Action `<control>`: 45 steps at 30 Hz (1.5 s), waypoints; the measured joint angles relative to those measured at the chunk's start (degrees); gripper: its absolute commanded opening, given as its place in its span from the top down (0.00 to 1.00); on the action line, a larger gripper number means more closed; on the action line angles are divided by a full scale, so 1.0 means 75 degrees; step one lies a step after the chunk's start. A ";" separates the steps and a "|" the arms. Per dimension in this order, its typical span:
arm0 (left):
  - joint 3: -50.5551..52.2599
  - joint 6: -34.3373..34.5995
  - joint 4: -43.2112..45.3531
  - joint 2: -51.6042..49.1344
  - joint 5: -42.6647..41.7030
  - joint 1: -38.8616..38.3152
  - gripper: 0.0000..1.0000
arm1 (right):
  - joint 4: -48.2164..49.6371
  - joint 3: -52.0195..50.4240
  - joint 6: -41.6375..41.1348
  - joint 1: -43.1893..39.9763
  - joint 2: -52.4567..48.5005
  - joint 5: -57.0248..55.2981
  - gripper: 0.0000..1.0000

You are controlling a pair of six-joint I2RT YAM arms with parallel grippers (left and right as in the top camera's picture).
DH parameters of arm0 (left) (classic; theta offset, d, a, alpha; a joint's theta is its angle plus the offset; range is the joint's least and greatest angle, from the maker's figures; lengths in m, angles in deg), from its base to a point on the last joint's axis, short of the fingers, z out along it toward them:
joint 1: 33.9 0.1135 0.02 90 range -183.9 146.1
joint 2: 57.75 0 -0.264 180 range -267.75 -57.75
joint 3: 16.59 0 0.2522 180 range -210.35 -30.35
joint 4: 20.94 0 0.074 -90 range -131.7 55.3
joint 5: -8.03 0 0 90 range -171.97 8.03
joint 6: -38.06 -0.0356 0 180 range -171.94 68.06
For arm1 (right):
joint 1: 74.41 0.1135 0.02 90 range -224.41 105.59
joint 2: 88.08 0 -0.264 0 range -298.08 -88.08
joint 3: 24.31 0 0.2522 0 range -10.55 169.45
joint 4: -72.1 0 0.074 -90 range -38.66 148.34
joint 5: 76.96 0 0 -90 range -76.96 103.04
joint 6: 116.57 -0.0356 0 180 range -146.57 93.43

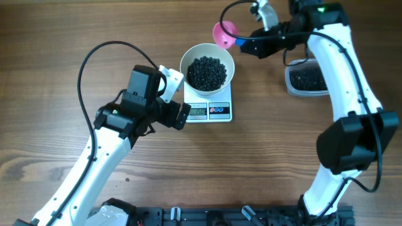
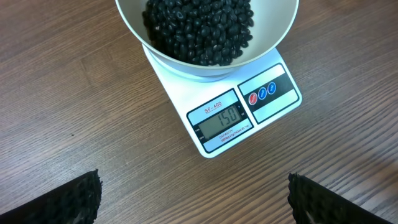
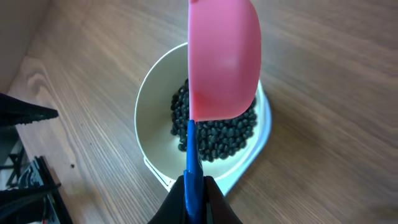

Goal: Scoop item into bowl and weigh 150g on scale
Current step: 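Carry the pink scoop back to the bean tub with the right gripper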

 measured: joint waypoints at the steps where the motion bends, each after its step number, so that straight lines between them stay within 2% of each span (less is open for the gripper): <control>1: 0.0000 0.0000 0.0000 0.0000 0.0000 0.0000 0.00 | -0.0003 0.0000 0.0000 -0.0070 0.0055 0.0006 0.96; 15: 0.0000 0.0000 0.0000 0.0000 0.0000 0.0000 0.00 | -0.0099 0.0000 -0.0125 -0.1072 0.0358 0.0775 0.96; 24: 0.0000 0.0000 -0.0003 0.0000 0.0000 0.0000 0.00 | -0.1349 0.0003 -0.0085 -0.2608 0.1241 0.0638 0.96; 31: 0.0000 0.0000 0.0000 0.0000 0.0000 0.0000 0.00 | -0.2544 0.0044 0.0184 -0.3520 0.1655 -0.0644 0.96; 45: 0.0000 0.0000 0.0000 0.0000 0.0000 0.0000 0.00 | -0.2372 -0.0102 -0.0085 -0.3343 0.1655 -0.4016 0.96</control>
